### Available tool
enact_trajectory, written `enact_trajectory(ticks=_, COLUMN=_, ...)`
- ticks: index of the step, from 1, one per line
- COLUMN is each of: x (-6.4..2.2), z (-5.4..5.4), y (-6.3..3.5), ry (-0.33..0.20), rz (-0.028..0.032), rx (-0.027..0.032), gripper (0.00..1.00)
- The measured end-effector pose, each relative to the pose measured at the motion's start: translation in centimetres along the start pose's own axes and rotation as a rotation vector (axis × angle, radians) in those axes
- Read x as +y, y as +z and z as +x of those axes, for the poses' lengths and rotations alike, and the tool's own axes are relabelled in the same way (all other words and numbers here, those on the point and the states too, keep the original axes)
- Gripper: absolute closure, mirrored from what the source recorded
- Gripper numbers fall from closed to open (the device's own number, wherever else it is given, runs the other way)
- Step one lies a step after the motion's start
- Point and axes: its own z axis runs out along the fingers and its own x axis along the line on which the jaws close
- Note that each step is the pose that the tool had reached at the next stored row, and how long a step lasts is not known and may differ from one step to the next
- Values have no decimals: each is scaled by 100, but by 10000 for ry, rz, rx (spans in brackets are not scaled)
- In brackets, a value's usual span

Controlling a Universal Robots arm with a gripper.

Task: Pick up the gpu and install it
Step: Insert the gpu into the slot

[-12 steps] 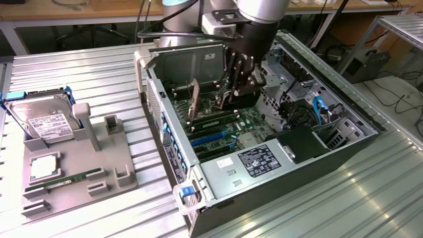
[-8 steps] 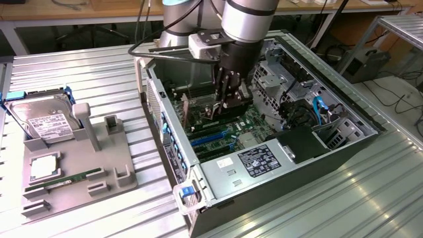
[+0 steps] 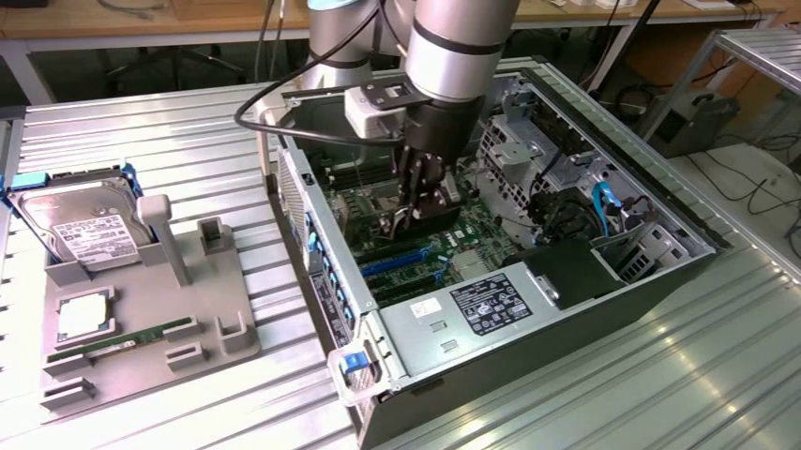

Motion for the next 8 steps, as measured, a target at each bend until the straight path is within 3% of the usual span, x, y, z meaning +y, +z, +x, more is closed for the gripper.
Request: enact_trajectory(ticks=8, x=6, z=14, y=89, ry=11, rz=7, rx=55, gripper=74)
